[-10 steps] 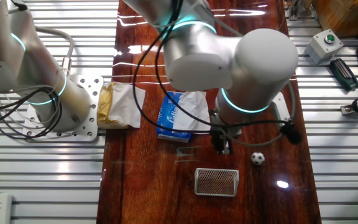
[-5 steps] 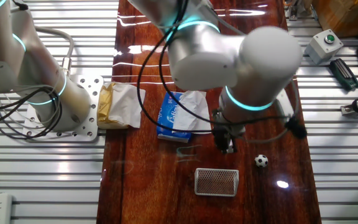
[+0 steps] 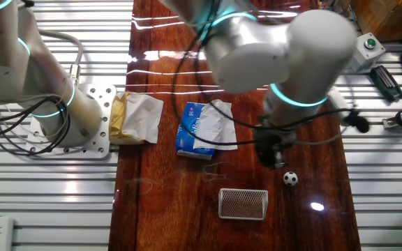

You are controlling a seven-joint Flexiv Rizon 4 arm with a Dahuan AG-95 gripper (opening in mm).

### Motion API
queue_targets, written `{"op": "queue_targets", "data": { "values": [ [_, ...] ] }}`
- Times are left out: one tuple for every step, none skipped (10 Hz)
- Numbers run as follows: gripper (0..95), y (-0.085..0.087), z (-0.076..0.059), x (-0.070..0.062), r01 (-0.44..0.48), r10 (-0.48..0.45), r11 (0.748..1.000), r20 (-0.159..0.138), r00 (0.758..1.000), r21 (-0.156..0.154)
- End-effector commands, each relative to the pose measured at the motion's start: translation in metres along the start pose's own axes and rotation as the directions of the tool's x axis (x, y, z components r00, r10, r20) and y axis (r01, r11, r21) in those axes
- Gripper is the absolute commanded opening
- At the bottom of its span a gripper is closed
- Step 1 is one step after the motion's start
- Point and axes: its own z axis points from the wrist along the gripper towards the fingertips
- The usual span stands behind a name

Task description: Push the soccer ball into the goal

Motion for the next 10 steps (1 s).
{"op": "queue_targets", "data": {
  "values": [
    [0.0,-0.003,-0.006,-0.004,0.005,-0.005,1.000,0.001,1.000,-0.001],
    [0.0,-0.007,-0.008,-0.010,0.014,-0.014,1.000,0.006,1.000,-0.003],
    [0.0,-0.011,-0.008,-0.014,0.026,-0.025,1.000,0.010,1.000,-0.004],
    [0.0,-0.014,-0.007,-0.018,0.044,-0.044,0.999,0.020,0.999,0.004],
    [0.0,-0.017,-0.007,-0.022,0.057,-0.057,0.998,0.023,0.998,0.006],
    [0.0,-0.019,-0.007,-0.027,0.064,-0.064,0.998,0.025,0.998,0.005],
    [0.0,-0.020,-0.007,-0.029,0.065,-0.065,0.998,0.024,0.998,0.005],
    [0.0,-0.023,-0.006,-0.039,0.068,-0.068,0.998,0.024,0.997,0.004],
    [0.0,-0.024,-0.006,-0.045,0.062,-0.062,0.998,0.022,0.998,0.001],
    [0.0,-0.024,-0.007,-0.047,0.057,-0.057,0.998,0.019,0.998,0.000]
  ]
}}
